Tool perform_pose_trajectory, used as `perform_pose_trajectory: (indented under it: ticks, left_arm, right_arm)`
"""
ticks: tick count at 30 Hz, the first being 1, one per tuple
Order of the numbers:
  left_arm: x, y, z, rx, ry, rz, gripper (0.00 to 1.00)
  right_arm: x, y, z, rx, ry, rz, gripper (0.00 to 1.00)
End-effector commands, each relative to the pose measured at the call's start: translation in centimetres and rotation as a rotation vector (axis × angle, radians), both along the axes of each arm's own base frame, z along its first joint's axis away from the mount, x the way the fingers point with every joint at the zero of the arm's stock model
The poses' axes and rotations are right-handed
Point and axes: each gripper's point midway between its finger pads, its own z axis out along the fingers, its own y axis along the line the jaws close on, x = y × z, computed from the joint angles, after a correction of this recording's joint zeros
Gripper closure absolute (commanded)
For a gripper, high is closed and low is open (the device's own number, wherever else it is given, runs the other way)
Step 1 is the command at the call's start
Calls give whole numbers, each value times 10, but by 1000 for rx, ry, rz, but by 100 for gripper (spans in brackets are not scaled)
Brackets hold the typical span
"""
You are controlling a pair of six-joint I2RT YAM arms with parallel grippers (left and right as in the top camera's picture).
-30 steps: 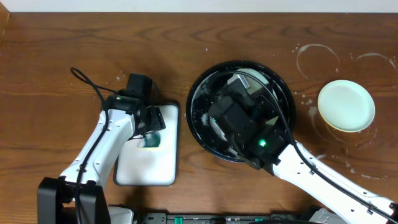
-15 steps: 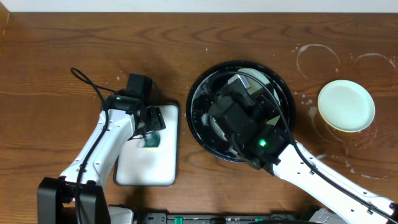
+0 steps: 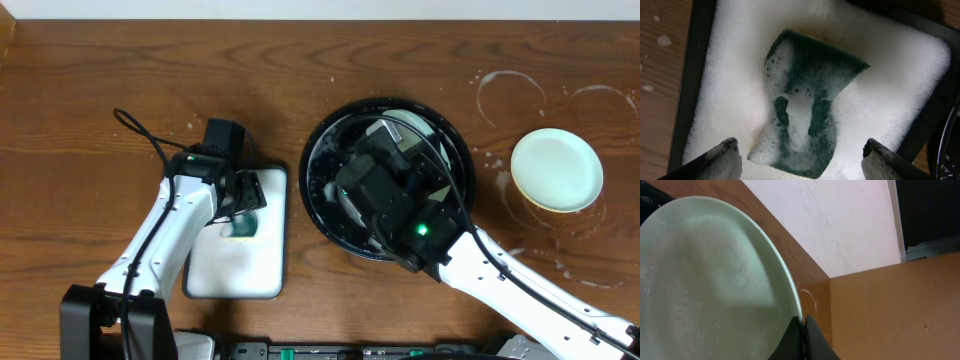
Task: Clean dirty plates on tray and stack at the side
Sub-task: 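Lift the second pale green plate with the right gripper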
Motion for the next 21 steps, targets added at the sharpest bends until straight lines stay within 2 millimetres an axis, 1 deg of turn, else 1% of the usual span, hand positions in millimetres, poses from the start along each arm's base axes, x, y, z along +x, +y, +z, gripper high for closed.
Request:
perform_pose_trajectory:
  ticks: [1,21]
  left_arm:
    - [-2,2,-1,5,3,6,20]
    - [-2,2,-1,5,3,6,20]
  right_arm:
    - [0,-2,17,9,-46,-17,99]
    - [-1,-4,19,3,-58,-30,99]
